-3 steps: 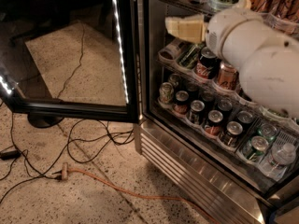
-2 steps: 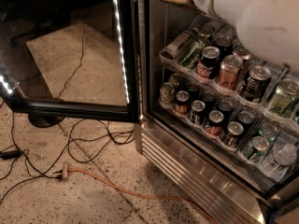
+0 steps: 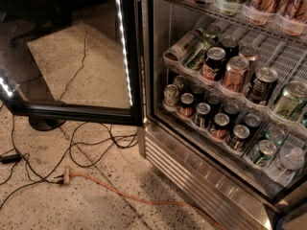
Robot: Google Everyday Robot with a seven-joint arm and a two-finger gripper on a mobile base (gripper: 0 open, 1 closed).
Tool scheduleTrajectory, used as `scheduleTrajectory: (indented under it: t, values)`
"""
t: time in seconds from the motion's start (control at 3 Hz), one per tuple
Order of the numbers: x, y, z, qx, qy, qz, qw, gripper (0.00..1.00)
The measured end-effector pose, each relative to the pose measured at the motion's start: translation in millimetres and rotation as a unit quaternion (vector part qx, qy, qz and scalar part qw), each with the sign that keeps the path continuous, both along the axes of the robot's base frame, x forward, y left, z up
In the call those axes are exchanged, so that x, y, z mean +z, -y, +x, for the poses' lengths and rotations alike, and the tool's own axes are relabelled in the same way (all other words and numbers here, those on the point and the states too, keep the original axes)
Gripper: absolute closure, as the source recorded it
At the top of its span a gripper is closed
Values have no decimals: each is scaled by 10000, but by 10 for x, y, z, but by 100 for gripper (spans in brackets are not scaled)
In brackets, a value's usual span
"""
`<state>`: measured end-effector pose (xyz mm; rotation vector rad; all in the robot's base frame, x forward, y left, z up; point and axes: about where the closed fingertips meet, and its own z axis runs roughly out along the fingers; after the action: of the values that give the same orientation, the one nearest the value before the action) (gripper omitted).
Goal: Pick blue plastic bottle from top shelf of fridge
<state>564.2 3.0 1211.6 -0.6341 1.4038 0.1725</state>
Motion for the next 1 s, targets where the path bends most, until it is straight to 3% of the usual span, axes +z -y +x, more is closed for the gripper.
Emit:
scheduleTrajectory:
  t: [0.33,0.67,1.0]
  values:
    - [83,-93,-22,181,-148,-91,9997,0]
    - [147,-12,254,279,-345,-542,9975,0]
    - [227,645,772,-274,-718,-1030,9917,0]
